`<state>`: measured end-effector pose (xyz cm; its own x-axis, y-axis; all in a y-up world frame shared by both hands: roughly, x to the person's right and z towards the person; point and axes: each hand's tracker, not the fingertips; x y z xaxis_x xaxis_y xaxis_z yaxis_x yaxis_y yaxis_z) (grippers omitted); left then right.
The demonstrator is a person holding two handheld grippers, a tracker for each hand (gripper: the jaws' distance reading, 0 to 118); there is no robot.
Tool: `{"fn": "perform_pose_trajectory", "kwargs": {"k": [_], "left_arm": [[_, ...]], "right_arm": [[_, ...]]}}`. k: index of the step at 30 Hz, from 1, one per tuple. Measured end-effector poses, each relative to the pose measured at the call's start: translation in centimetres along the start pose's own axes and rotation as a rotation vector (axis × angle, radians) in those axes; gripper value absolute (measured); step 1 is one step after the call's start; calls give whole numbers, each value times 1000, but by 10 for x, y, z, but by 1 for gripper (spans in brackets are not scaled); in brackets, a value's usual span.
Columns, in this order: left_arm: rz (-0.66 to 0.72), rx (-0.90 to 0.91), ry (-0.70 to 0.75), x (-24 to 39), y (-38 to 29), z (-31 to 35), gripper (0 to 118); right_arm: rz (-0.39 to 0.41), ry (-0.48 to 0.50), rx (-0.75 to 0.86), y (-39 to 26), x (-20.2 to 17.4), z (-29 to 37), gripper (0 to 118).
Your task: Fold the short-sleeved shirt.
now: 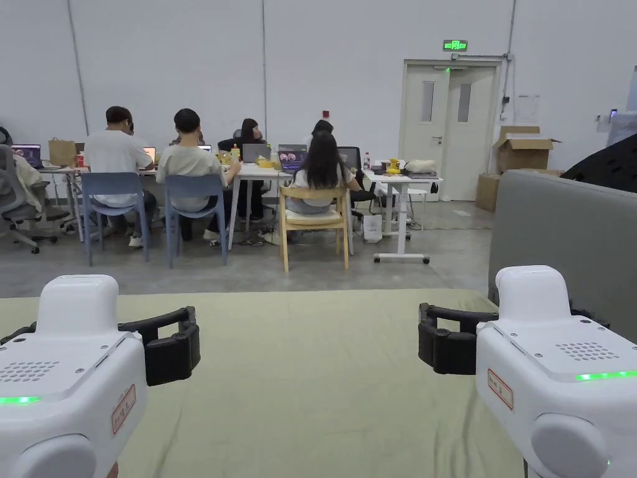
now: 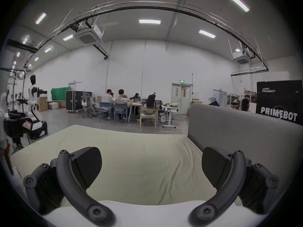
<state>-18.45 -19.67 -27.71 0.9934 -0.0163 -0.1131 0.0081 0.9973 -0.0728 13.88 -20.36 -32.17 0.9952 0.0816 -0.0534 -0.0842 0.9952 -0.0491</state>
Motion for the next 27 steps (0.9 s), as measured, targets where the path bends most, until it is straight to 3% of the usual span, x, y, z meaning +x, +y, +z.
{"fn": "perform_pose_trajectory", "kwargs": {"k": [13,22,27], "left_arm": [[26,-19,10,-6,-5,-8,110],[32,-21,9,-4,-3,-6,110],[37,-22,13,-6,-3,-4,110]], "right_arm": [[-117,133,-37,-2,15,-4,118],[-57,37,-62,-1,3,-9,118],[-91,51,-45,0,5,-6,118]]}}
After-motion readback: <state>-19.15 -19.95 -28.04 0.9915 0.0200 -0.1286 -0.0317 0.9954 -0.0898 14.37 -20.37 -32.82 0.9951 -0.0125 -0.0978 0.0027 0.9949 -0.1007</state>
